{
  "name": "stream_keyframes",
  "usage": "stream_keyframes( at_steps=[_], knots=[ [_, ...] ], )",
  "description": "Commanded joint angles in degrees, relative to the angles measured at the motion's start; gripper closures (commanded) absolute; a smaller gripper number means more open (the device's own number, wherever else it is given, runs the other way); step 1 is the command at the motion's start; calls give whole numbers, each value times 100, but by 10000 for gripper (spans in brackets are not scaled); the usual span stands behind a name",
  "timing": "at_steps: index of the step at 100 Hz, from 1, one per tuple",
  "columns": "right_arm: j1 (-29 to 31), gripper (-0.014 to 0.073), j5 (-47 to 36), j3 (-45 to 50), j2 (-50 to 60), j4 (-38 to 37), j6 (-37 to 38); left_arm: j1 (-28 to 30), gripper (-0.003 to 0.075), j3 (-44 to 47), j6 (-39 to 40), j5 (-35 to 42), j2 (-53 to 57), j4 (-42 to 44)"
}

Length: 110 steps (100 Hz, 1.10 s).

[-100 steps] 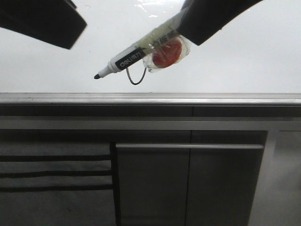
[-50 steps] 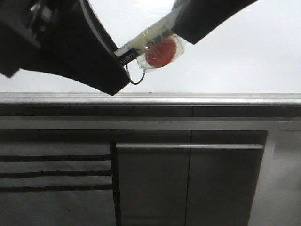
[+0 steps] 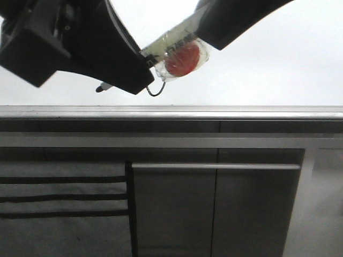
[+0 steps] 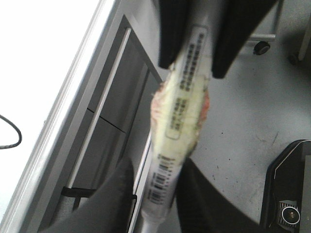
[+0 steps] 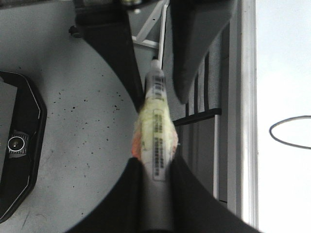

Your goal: Write number 0 on whiteboard

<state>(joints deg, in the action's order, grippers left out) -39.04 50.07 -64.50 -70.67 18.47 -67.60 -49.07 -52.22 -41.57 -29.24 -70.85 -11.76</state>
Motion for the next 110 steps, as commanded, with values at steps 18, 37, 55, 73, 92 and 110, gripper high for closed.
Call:
stream_keyframes(
  at_steps=[18, 37, 55, 73, 92, 110],
  knots=[
    [-2, 659, -172, -141, 170, 105, -63, -45, 704, -202, 28, 337, 113, -50],
    [-2, 608, -113, -141, 170, 105, -11, -45, 740, -202, 38, 337, 113, -50],
    [68, 382, -123, -141, 229, 94, 250, -45, 740, -202, 38, 359, 113, -50],
    [562, 313, -42, -141, 570, 82, 420, 183, 740, -202, 38, 360, 113, 8],
    [1510, 313, 227, -141, 1234, 82, 1250, 1307, 740, -202, 555, 747, 113, -4],
    [2277, 313, 480, -17, 1782, 82, 1846, 2444, 740, -67, 994, 2059, 77, -753]
  ],
)
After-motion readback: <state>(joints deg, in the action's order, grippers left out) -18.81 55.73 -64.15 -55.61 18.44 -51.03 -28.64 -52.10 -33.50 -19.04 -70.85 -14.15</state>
